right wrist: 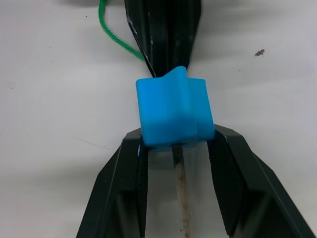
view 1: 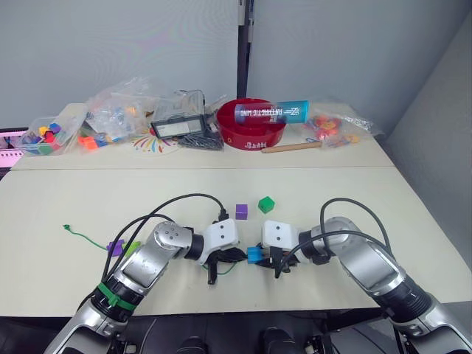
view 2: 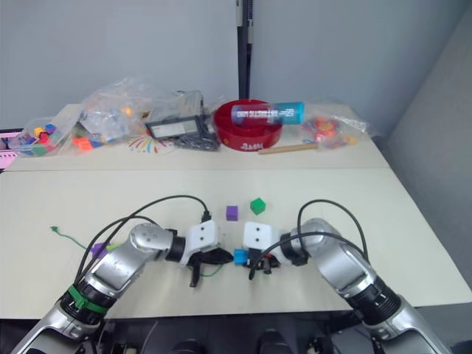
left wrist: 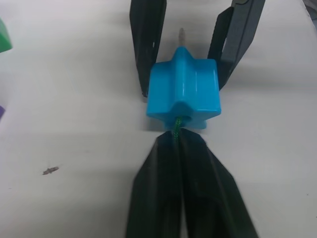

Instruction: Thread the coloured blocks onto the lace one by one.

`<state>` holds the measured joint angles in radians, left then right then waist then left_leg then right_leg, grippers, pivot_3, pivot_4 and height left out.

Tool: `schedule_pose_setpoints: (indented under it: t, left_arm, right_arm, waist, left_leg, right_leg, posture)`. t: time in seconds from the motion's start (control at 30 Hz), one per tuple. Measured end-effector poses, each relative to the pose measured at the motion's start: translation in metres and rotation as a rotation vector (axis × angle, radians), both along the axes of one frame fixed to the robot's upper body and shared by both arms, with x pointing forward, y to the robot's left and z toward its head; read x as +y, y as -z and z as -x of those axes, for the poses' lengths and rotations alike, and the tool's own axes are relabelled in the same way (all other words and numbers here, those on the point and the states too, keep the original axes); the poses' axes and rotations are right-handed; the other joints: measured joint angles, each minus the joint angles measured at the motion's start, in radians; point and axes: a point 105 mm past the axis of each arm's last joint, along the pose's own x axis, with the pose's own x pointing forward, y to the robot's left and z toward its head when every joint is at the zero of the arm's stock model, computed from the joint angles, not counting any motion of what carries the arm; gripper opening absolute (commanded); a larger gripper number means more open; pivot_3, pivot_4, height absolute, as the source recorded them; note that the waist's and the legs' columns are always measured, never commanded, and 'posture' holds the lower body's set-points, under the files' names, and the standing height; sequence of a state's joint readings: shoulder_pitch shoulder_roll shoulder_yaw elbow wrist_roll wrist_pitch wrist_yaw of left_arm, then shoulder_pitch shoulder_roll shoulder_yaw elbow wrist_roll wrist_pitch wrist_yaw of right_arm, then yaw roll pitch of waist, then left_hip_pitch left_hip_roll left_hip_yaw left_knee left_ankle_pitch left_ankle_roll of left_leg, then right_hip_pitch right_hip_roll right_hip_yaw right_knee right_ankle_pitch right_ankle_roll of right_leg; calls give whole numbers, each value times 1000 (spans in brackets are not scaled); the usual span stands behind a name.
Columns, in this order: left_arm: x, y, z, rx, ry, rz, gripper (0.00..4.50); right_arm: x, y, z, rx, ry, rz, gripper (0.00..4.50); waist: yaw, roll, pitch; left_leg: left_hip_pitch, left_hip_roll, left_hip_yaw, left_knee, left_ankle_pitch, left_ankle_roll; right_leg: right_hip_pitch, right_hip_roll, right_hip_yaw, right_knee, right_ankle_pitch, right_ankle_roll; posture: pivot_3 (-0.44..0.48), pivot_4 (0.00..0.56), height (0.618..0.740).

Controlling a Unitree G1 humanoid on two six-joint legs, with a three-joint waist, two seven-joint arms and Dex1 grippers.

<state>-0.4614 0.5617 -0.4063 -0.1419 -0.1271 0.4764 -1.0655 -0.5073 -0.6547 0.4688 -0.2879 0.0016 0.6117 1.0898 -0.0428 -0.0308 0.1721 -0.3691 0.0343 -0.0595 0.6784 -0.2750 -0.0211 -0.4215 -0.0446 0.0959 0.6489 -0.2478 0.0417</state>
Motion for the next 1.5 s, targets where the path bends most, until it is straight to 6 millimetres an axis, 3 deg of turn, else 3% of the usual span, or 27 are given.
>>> schedule_pose_setpoints:
  t: [0.07,0.23,0.3,0.57,0.7,0.9,1.13,1.2,1.5]
  left_arm:
    - [2,-4,-1,-4,1,13,1874]
    - [6,-11,-4,-42,-6,35,3486]
    - [4,-13,-3,-55,10,41,3492]
    - [-14,-7,4,-41,91,74,3492]
    - [-22,6,-1,-17,95,62,3492]
    - [-27,8,-5,-37,115,52,3492]
    - [-26,8,-7,-38,114,55,1380]
    - [-26,8,-7,-40,118,54,1375]
    - [-26,8,-5,-34,136,49,1375]
  right_arm:
    - [0,0,0,0,0,-1,2333]
    - [-1,-2,0,13,21,-15,4017]
    - [-1,-2,3,22,25,-23,4471]
    - [-28,-5,11,59,101,-63,4471]
    - [-31,3,15,79,101,-76,4471]
    - [-30,5,11,65,107,-97,4471]
    - [-30,7,8,57,117,-106,4500]
    - [-30,7,8,55,115,-108,4500]
    - [-28,7,1,44,102,-111,1586]
  waist:
    - [0,0,0]
    - [1,0,0]
    - [1,0,0]
    - [6,0,0]
    - [1,0,0]
    - [1,0,0]
    - [2,0,0]
    - [2,0,0]
    - [2,0,0]
  left_leg:
    - [0,0,0,0,0,0]
    - [0,0,0,0,0,0]
    - [-1,0,0,0,0,0]
    - [-1,0,0,0,0,0]
    - [-1,0,0,0,0,0]
    - [-1,0,0,0,0,0]
    - [0,0,0,0,0,0]
    - [0,0,0,0,0,0]
    - [0,0,0,0,0,0]
  right_leg:
    - [0,0,0,0,0,0]
    - [0,0,0,0,0,0]
    - [0,0,0,0,0,0]
    - [0,0,0,-1,0,0]
    - [0,0,0,-1,0,0]
    - [0,0,0,-1,0,0]
    - [0,0,0,-1,0,0]
    - [0,0,0,-1,0,0]
    - [1,0,0,-1,0,0]
  posture:
    - [0,150,740]
    - [0,150,740]
    - [0,150,740]
    - [0,150,740]
    - [0,150,740]
    - [0,150,740]
    - [0,150,740]
    - [0,150,740]
    - [0,150,740]
